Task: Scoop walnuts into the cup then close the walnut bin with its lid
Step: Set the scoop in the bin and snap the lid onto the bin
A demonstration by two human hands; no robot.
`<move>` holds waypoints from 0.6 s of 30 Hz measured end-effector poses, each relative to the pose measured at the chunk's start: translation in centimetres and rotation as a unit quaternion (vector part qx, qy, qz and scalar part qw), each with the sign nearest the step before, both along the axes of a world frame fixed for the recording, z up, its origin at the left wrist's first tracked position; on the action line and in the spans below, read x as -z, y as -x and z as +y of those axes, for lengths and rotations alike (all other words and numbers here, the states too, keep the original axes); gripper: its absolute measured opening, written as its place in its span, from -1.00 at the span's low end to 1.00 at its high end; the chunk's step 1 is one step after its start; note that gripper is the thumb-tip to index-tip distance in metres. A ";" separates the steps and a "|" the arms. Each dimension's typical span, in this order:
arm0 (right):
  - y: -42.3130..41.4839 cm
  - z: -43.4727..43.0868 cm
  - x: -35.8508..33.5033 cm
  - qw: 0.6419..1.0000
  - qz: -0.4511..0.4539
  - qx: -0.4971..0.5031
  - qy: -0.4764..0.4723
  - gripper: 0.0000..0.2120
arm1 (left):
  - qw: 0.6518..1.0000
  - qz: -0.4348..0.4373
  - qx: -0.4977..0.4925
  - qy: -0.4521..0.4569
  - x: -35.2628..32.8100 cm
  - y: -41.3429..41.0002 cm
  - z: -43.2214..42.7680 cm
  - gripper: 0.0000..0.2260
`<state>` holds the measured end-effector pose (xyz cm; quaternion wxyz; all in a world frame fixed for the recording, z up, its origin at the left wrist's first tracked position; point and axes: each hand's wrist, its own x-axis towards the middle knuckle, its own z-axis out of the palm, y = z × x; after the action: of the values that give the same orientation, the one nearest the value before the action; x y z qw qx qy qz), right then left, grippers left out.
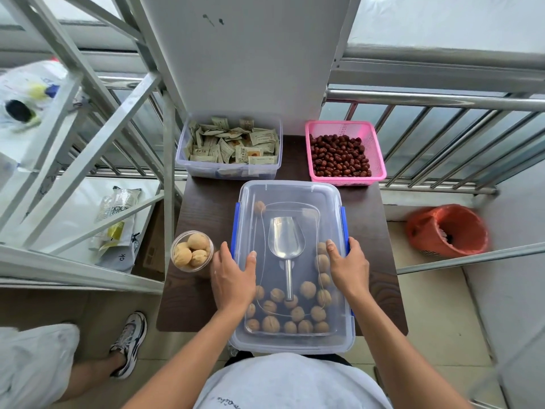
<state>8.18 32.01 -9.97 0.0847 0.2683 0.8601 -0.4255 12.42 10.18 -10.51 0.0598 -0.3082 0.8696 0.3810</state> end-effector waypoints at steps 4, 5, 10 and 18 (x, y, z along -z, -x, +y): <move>-0.3 -0.4 0.1 1.000 0.005 -0.003 -0.008 -0.45 | 1.000 0.012 -0.001 -0.024 0.3 0.1 0.1 -0.37; -0.3 -0.5 0.0 1.000 0.004 -0.004 -0.014 -0.44 | 0.999 0.015 -0.001 -0.034 0.5 0.1 -0.1 -0.39; -0.2 -1.0 0.2 0.998 0.009 0.004 -0.057 -0.50 | 0.997 0.024 -0.013 -0.070 0.7 0.1 -0.1 -0.40; -0.3 -1.8 0.4 0.996 0.017 0.021 -0.091 -0.46 | 0.997 0.029 -0.019 -0.062 0.8 0.1 0.3 -0.41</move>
<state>8.44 30.22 -10.32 0.0363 0.2856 0.8906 -0.3521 12.31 10.50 -11.33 0.0461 -0.3089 0.8400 0.4438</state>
